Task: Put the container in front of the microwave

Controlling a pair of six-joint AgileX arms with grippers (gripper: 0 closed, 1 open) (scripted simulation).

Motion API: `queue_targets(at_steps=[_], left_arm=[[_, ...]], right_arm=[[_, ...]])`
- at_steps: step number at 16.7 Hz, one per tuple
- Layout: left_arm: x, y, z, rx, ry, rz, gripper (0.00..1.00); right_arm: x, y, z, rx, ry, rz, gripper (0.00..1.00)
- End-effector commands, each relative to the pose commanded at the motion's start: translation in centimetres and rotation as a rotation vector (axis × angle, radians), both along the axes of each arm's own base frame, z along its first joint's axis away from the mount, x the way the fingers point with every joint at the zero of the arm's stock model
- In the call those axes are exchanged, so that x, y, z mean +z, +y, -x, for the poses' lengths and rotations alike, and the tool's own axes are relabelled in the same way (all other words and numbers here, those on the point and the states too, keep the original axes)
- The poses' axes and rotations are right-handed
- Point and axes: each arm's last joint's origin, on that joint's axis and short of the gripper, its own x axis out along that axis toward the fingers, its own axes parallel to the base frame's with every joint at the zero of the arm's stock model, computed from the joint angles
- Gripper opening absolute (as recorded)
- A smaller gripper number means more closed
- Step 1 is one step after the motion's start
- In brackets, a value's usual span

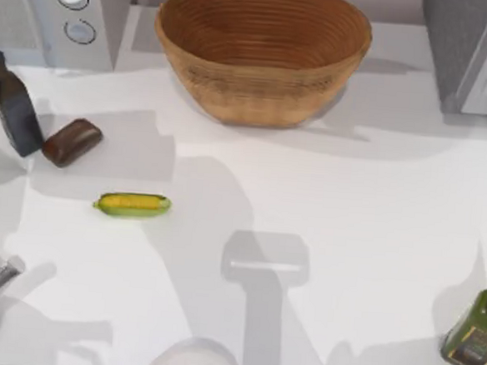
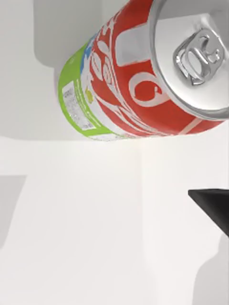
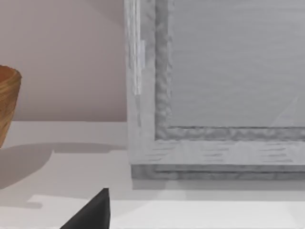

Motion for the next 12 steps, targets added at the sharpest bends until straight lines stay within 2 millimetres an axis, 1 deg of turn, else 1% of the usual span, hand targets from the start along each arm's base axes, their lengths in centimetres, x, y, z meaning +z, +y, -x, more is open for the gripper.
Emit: queue_targets(at_steps=[4, 10, 12], left_arm=[[0.2, 0.2, 0.1, 0.004, 0.008, 0.000, 1.00], [3.6, 0.1, 0.0, 0.004, 0.003, 0.000, 1.00], [4.0, 0.1, 0.0, 0.002, 0.000, 0.000, 1.00]], right_arm=[[0.0, 0.0, 0.0, 0.000, 0.000, 0.000, 1.00], [0.0, 0.0, 0.0, 0.000, 0.000, 0.000, 1.00], [0.0, 0.0, 0.0, 0.000, 0.000, 0.000, 1.00]])
